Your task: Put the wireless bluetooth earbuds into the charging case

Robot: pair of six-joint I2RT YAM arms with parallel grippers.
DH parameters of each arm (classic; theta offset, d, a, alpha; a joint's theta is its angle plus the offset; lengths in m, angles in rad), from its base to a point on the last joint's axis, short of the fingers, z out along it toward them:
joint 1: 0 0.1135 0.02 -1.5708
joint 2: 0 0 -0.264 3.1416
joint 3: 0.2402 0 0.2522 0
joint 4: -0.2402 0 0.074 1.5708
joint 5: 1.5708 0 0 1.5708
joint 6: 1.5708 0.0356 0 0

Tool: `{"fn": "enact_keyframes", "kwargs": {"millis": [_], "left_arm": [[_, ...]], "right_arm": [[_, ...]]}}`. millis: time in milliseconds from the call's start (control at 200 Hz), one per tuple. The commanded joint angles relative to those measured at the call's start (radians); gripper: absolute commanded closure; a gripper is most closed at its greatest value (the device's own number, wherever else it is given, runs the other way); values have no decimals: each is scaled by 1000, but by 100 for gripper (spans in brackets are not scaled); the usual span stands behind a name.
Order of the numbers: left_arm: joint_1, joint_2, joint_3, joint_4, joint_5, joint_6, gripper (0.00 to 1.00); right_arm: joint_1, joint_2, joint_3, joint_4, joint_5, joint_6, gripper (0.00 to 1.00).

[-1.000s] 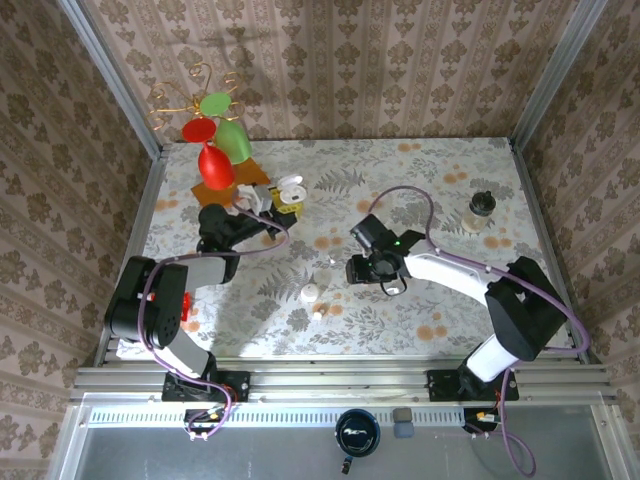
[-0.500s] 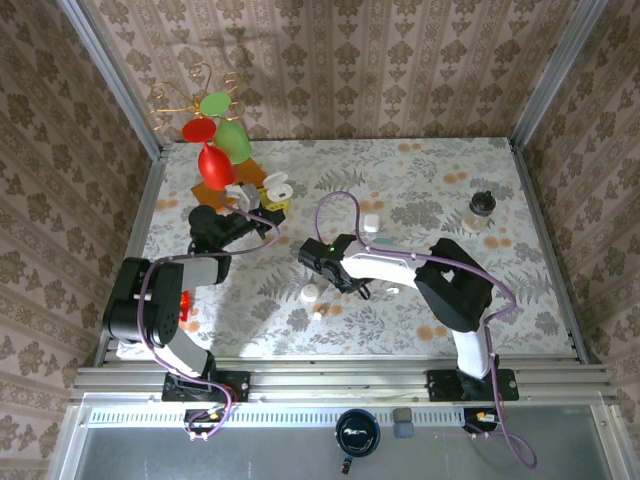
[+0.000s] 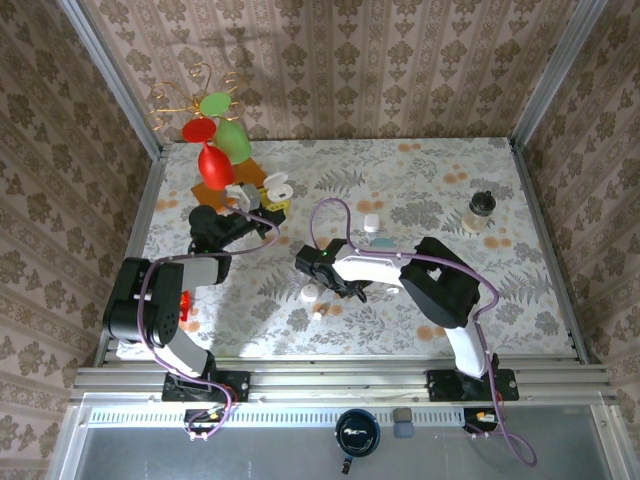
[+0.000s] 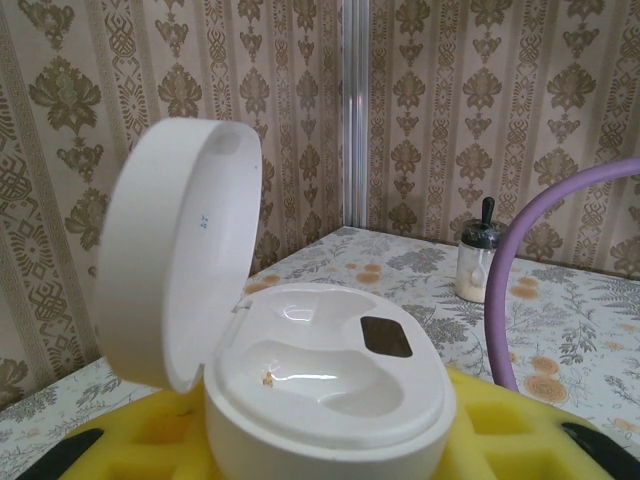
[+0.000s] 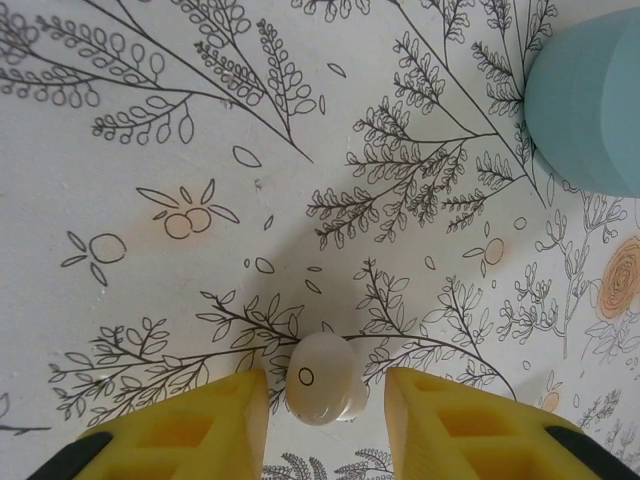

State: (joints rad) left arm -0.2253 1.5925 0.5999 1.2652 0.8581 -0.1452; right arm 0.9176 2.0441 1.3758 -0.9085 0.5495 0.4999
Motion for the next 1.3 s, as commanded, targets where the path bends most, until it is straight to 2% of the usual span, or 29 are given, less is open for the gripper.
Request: {"fn": "enact_keyframes", "kwargs": {"millis": [0,130,500,745,855,1100,1295], "left_arm": [[-11,-26,-8,31,24,-1,62],[-14,-25,-8,31,25,-1,62],[-21,-24,-8,31,29,-2,62],[-23,-22,-6,31,32,-4,62],[-22,-19,-6,32,33,-1,62],[-44,-9,-9,30,31,21,62],[-81,2,-6,30,37,21,62]], "right_arm": [[6,34,19,-22,46,8,65],[6,43,21,-21,60,1,69],[3,53,30,-13,89,-41,72],[-1,50,32,-8,93,-55,82],[-2,35,27,-2,93,-60,83],[-41,-145,-91,157,10,-103,84],[-118,-390,-246,394,-210,-202,86]]}}
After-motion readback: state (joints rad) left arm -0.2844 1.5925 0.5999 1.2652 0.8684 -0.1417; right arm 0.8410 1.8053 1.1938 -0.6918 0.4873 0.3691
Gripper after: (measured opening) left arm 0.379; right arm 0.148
